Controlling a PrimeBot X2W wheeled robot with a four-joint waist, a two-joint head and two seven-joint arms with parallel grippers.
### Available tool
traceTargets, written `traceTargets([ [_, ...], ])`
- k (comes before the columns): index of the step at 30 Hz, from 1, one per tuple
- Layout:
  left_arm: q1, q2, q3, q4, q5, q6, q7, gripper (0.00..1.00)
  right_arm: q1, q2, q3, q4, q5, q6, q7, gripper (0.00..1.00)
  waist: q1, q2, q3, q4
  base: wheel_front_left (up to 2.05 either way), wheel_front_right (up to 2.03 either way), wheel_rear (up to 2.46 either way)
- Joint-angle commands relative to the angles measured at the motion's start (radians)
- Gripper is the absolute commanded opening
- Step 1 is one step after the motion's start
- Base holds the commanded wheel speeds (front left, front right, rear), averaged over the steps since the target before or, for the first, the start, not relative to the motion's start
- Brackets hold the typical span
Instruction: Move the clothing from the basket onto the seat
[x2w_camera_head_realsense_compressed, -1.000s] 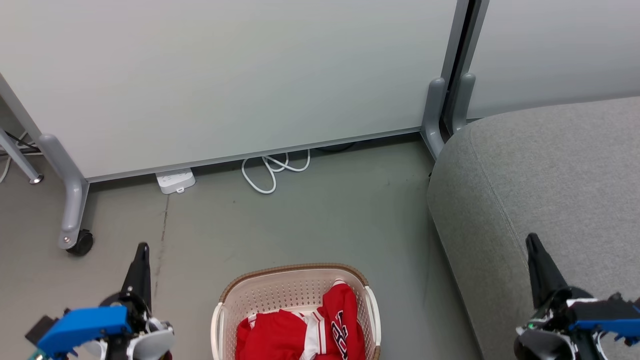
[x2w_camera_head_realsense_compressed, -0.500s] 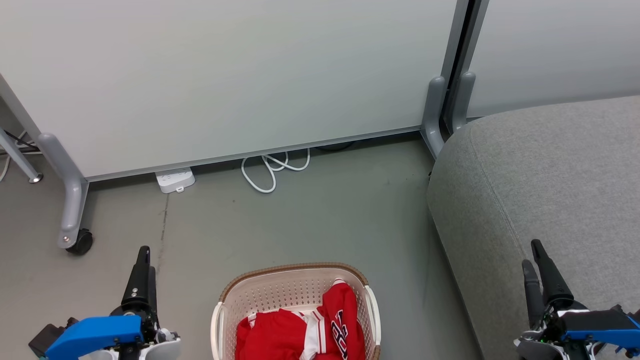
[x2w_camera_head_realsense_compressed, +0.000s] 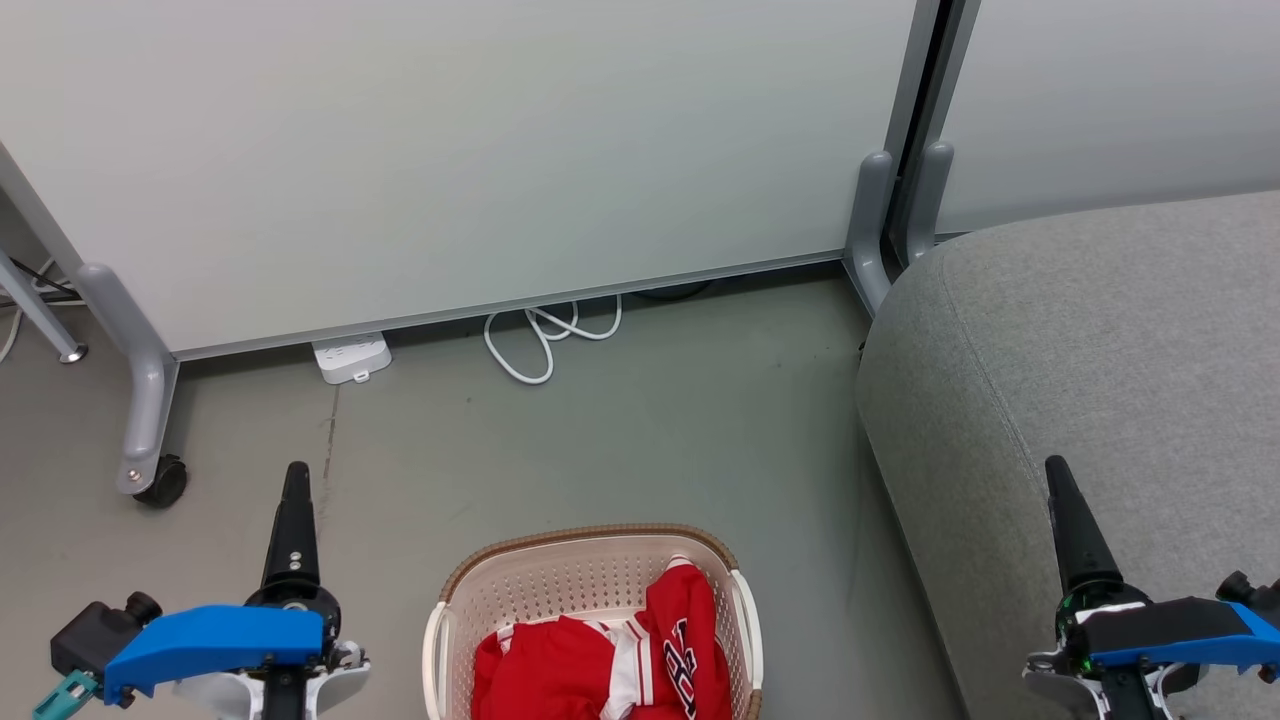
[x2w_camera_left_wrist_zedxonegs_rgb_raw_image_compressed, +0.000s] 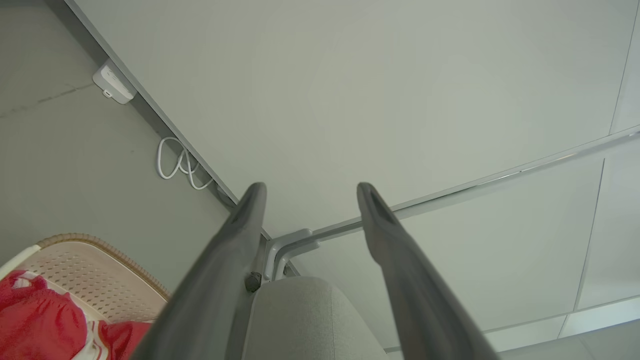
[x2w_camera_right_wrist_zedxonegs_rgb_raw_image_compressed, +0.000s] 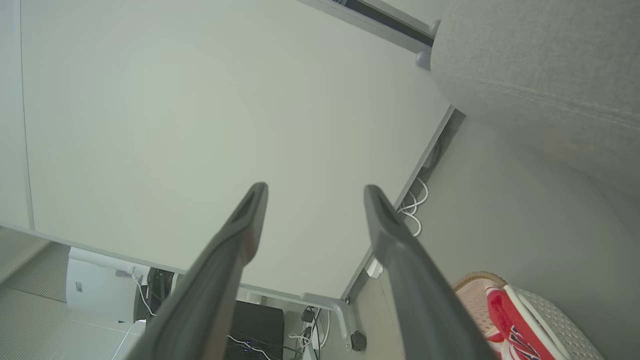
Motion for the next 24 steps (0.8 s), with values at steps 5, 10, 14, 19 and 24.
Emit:
traceTargets([
  [5, -0.034, 0.009, -0.034, -0.038, 0.154, 0.020, -0.029, 1.00, -0.028, -0.005, 0.015, -0.031, -0.137, 0.001, -0.029, 1.00, 0.0000, 0.0000, 0.001, 0.002, 0.00, 0.00, 0.00],
  [10, -0.034, 0.009, -0.058, -0.047, 0.266, 0.035, -0.047, 1.00, -0.027, -0.006, 0.026, -0.041, -0.250, 0.001, -0.047, 1.00, 0.0000, 0.0000, 0.002, 0.004, 0.00, 0.00, 0.00],
  [14, -0.036, 0.010, -0.075, -0.048, 0.355, 0.052, -0.061, 1.00, -0.025, -0.006, 0.037, -0.046, -0.331, 0.001, -0.061, 1.00, 0.0000, 0.0000, 0.002, 0.005, 0.00, 0.00, 0.00],
  [19, -0.038, 0.014, -0.099, -0.044, 0.458, 0.070, -0.078, 1.00, -0.023, -0.006, 0.050, -0.043, -0.413, 0.001, -0.078, 1.00, 0.0000, 0.0000, 0.003, 0.006, 0.00, 0.00, 0.00],
  [24, -0.038, 0.020, -0.118, -0.042, 0.530, 0.083, -0.094, 1.00, -0.021, -0.006, 0.061, -0.040, -0.489, 0.002, -0.094, 1.00, 0.0000, 0.0000, 0.001, 0.007, 0.00, 0.00, 0.00],
])
